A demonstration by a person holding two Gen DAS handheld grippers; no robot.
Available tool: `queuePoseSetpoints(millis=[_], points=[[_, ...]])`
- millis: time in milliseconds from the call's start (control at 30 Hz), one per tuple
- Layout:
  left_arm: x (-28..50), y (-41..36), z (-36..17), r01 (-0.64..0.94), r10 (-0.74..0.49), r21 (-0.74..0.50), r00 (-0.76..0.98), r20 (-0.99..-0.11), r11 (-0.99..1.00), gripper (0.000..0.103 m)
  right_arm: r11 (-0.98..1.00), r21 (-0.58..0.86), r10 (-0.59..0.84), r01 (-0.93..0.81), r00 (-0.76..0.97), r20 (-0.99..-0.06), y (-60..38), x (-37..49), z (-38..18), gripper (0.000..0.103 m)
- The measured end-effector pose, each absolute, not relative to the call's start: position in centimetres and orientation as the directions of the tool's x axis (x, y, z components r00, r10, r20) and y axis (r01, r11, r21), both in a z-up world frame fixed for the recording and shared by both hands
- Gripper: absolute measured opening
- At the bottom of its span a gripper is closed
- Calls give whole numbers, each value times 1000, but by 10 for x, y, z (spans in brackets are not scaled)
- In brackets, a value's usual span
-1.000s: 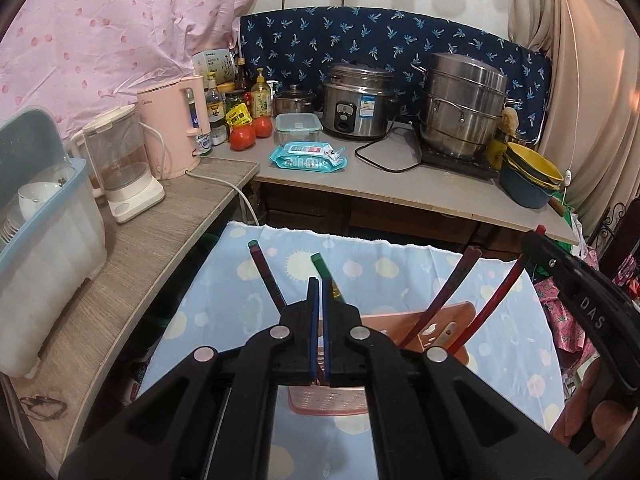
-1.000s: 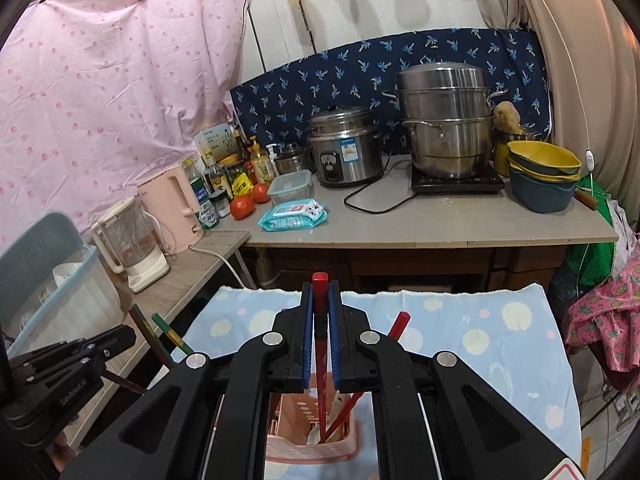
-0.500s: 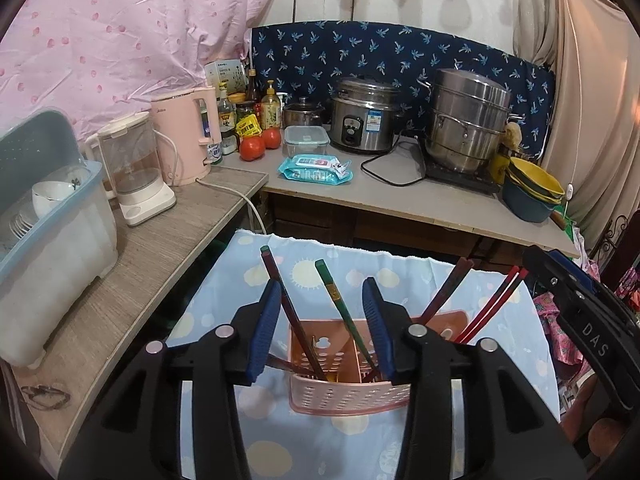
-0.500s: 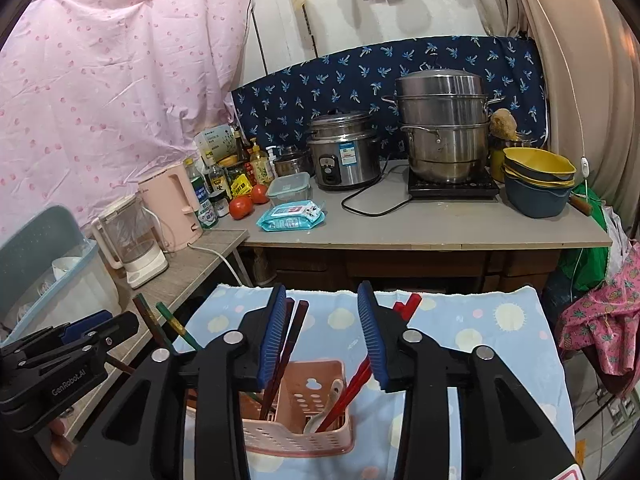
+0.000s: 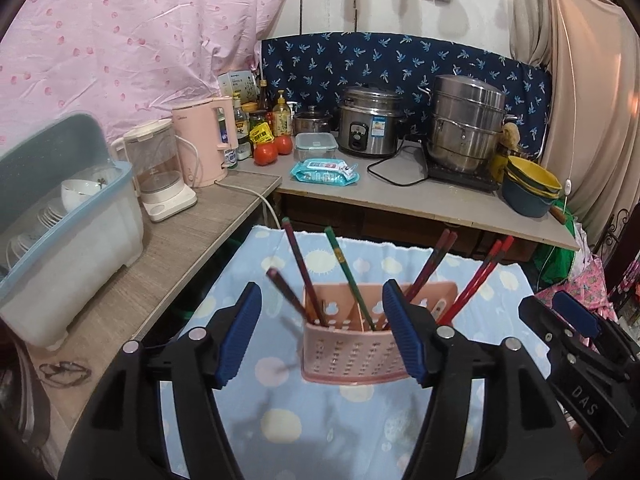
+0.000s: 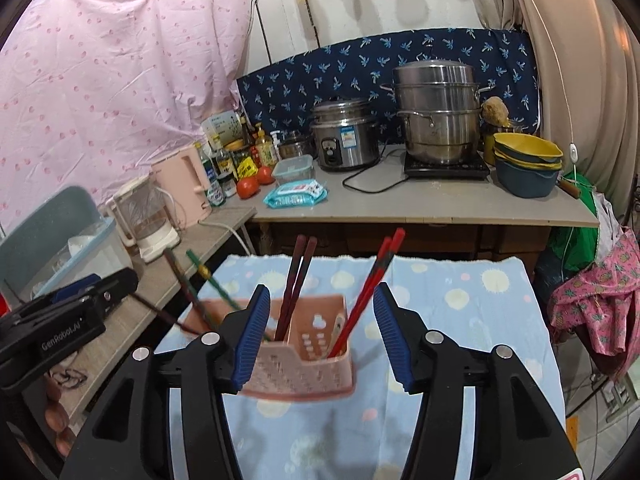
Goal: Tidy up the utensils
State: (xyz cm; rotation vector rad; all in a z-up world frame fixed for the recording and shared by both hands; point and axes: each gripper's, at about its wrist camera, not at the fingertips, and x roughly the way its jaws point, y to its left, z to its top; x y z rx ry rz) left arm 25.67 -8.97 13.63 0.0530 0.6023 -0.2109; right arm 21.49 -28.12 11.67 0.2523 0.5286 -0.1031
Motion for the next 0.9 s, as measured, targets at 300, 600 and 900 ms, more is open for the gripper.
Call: queuePoseSetpoints(millis=[300,600,900], points=[[235,-82,109,195,-152,-1,766,-625,981,63,961,212,-22,177,815,-579,-262,177,95,57],[218,-73,98,168,-116,22,762,-637,986,76,966,191,-19,173,789,-614,-248,158,82,63],[212,-73,92,156,-92,42,759,-645,987,88,965,176,-40,193,776,-629,-244,151,78,76]])
